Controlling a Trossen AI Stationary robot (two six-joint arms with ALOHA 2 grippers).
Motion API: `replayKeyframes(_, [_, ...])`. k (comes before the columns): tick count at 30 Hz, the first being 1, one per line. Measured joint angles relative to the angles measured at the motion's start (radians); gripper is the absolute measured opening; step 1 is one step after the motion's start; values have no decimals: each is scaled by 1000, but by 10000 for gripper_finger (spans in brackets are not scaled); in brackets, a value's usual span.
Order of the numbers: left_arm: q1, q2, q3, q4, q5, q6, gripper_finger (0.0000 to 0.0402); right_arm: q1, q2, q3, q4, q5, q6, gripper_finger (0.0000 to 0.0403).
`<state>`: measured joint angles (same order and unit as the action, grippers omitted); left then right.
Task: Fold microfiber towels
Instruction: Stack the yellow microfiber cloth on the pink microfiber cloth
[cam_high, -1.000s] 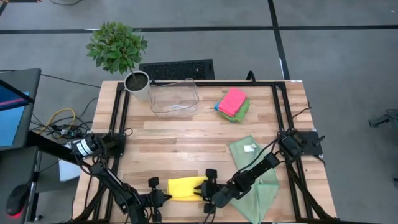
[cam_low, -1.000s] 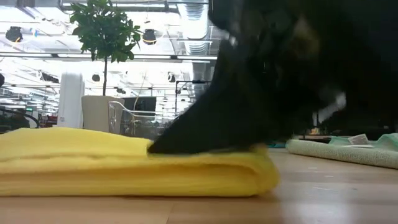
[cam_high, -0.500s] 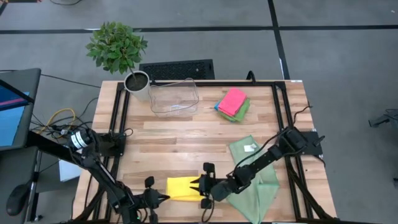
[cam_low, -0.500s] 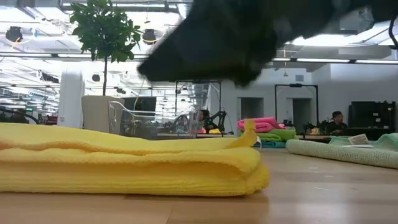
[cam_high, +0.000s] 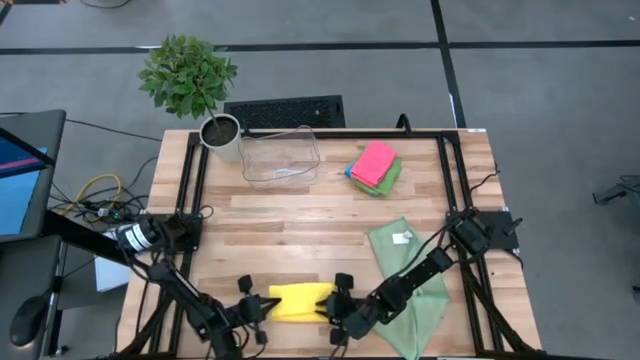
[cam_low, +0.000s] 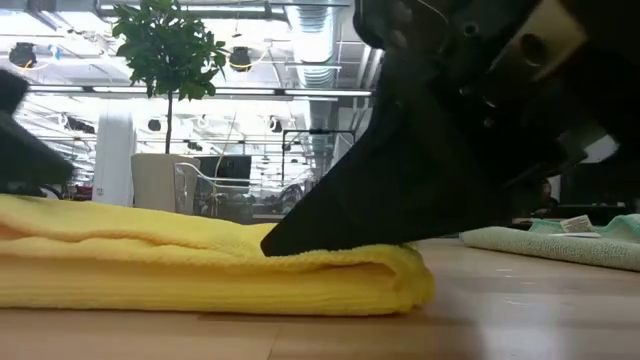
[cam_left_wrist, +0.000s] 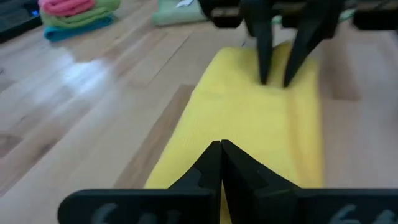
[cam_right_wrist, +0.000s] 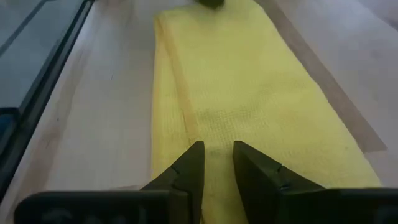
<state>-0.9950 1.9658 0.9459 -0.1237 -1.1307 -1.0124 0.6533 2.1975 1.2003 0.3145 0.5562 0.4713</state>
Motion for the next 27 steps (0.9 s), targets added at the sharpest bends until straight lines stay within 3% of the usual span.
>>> replayKeyframes(3, [20, 30, 0, -22, 39, -39, 0, -2, 0, 0, -4, -1, 0, 111])
replayKeyframes(7, [26, 66, 1, -111, 84, -201, 0, -2, 0, 0, -32, -3, 1, 111])
replayKeyframes(14, [4, 93, 2, -128, 70, -322, 0, -7, -7, 1, -51, 3, -1, 111])
replayKeyframes(17, [6, 94, 1, -112, 59, -389, 0, -20, -65, -1, -121, 10, 27, 111])
replayKeyframes(22, [7, 96, 0, -42, 57, -406, 0, -55, -254, 1, -441, -56, 282, 114])
replayKeyframes(27, [19, 99, 0, 24, 42, -454, 0, -98, -390, 1, -785, -237, 525, 159])
